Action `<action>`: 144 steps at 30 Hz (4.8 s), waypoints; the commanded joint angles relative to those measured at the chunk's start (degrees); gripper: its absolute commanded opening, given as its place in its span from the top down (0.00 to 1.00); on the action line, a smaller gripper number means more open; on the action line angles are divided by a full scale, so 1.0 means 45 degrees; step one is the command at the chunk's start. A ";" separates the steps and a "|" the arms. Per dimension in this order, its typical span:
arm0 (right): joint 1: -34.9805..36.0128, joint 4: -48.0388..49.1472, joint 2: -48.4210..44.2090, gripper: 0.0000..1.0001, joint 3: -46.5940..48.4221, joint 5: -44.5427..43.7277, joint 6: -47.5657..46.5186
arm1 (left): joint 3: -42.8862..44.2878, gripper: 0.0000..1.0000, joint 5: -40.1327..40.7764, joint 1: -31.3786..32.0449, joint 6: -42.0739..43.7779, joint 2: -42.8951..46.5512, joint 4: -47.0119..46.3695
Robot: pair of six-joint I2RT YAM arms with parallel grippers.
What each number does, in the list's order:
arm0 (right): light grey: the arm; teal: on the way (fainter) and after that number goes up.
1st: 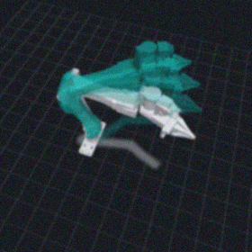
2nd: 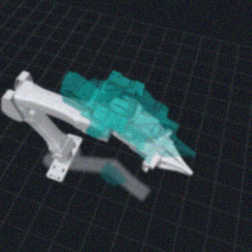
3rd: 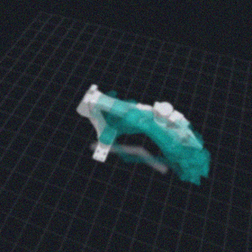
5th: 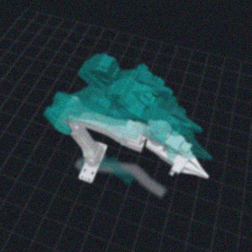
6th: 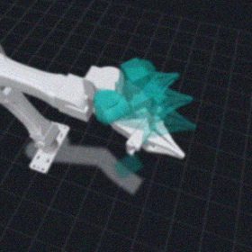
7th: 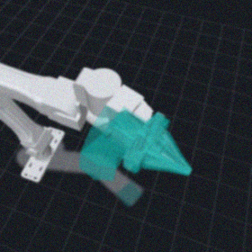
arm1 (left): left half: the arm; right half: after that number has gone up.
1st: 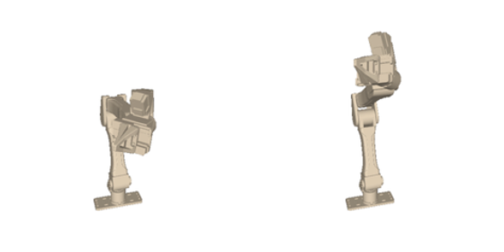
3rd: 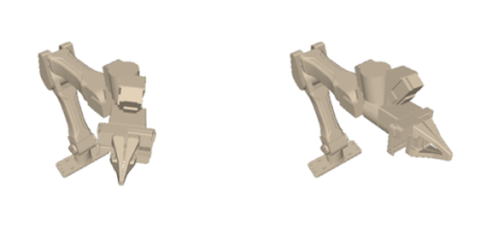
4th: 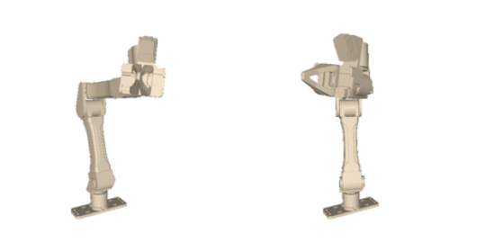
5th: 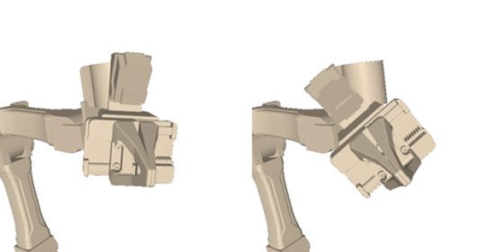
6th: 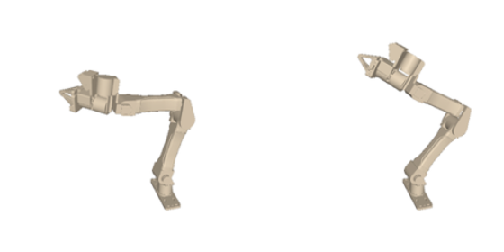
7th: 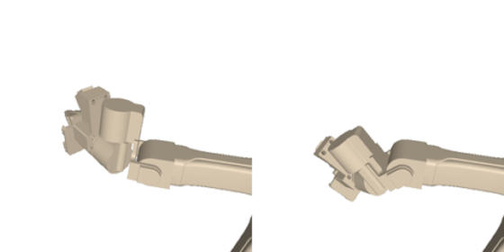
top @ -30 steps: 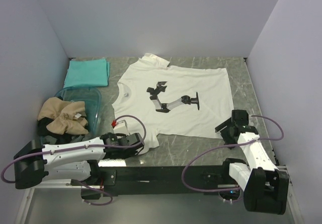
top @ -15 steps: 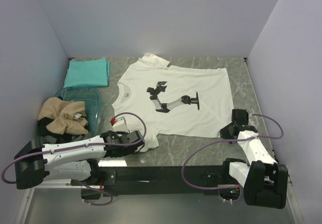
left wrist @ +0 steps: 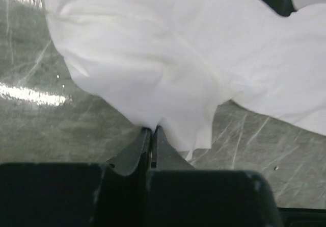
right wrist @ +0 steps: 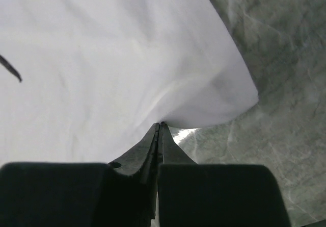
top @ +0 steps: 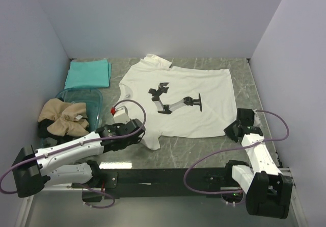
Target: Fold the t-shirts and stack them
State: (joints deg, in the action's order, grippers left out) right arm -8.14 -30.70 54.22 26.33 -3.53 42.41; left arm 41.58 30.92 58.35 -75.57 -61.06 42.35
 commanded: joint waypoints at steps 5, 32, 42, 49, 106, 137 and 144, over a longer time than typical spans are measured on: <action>-0.0027 0.0317 0.0158 1.00 0.1492 0.0101 -0.1222 | 0.2105 0.99 0.0492 -0.1988 0.2084 -0.0863 -0.0797; 0.0012 0.0299 0.3908 1.00 0.6023 0.0257 -0.1925 | 0.9525 0.99 -0.0424 -0.5582 0.8433 -0.6840 -0.3434; 0.0012 -0.0014 0.6758 1.00 0.8190 0.0297 -0.2024 | 1.1791 0.99 -0.1479 -0.6675 1.0581 -1.0507 -0.4568; 0.0012 -0.0112 0.9411 0.99 0.9909 0.0003 -0.2140 | 1.3726 0.98 -0.3138 -0.7711 1.0465 -1.2777 -0.4332; 0.2005 -0.0228 0.7016 0.21 0.3236 -0.0368 -0.2571 | 0.0058 0.01 -0.6169 -0.8182 0.5349 -0.5731 -0.4940; 0.1966 -0.0992 0.1136 0.16 0.4833 -0.0875 -0.2667 | 0.4171 0.01 -0.1168 -0.5854 0.5091 -0.2693 -0.2377; 0.1966 0.0122 0.1369 0.16 0.4599 -0.0601 -0.2862 | 1.0264 0.00 -0.2455 -0.7945 0.7143 -0.7753 -0.2965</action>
State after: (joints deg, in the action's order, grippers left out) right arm 0.86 -33.43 60.10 46.87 -5.54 30.94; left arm 79.20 21.34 25.43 -49.56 -89.49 31.44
